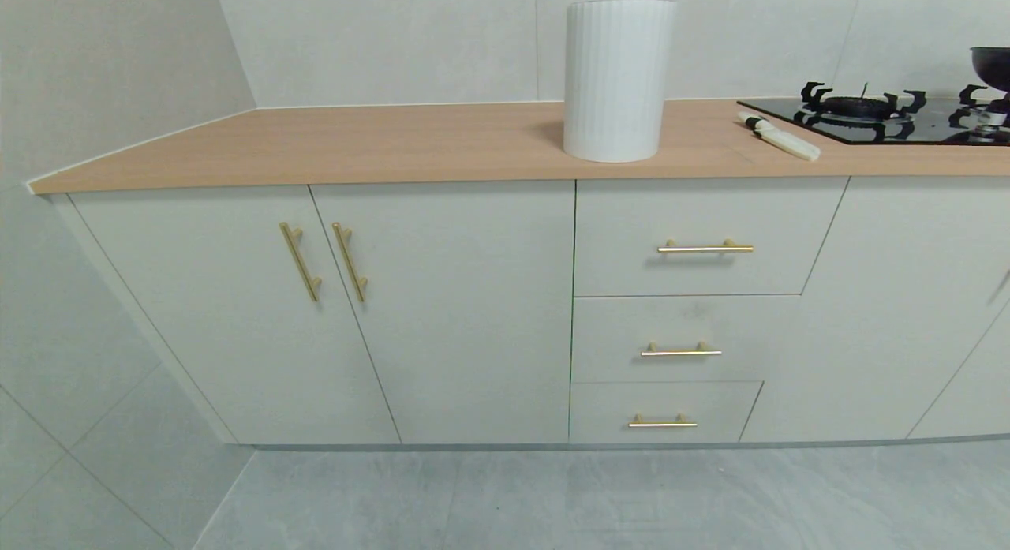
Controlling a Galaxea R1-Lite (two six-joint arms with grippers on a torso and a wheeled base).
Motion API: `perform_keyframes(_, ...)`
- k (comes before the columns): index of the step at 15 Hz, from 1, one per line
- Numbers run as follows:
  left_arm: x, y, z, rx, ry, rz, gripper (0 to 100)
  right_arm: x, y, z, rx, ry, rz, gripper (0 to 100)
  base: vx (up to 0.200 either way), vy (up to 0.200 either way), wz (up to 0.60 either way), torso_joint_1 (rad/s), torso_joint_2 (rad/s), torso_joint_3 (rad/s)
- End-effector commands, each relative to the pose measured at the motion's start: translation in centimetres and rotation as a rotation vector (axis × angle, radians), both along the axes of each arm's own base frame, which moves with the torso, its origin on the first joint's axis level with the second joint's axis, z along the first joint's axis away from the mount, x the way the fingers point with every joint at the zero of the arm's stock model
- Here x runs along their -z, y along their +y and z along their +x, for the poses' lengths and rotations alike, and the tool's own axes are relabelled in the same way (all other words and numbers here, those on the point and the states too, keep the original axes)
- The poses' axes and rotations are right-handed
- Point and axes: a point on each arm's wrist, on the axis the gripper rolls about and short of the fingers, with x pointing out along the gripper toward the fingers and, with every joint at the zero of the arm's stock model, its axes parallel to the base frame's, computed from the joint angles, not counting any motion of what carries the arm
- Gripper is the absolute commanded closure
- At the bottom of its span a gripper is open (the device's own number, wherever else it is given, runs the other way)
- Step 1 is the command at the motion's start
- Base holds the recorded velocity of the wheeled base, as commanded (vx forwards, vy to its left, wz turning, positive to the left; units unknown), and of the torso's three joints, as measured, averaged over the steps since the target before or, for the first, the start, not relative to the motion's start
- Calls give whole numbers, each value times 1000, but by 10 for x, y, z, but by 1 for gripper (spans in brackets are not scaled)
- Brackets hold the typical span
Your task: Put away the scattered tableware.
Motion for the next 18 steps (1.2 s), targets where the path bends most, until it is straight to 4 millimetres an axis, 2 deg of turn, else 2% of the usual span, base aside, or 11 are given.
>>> perform_keyframes(1, 0, 0, 0, 0, 0, -1, 0, 0, 0, 0, 0, 4, -3, 0, 0, 0, 0, 0, 0, 0)
perform_keyframes(9, 0, 0, 0, 1, 0, 8, 0, 0, 0, 0, -11, 6, -1, 0, 0, 0, 0, 0, 0, 0)
perform_keyframes(18, 0, 0, 0, 1, 0, 5, 0, 0, 0, 0, -11, 4, -1, 0, 200, 0, 0, 1, 2, 1)
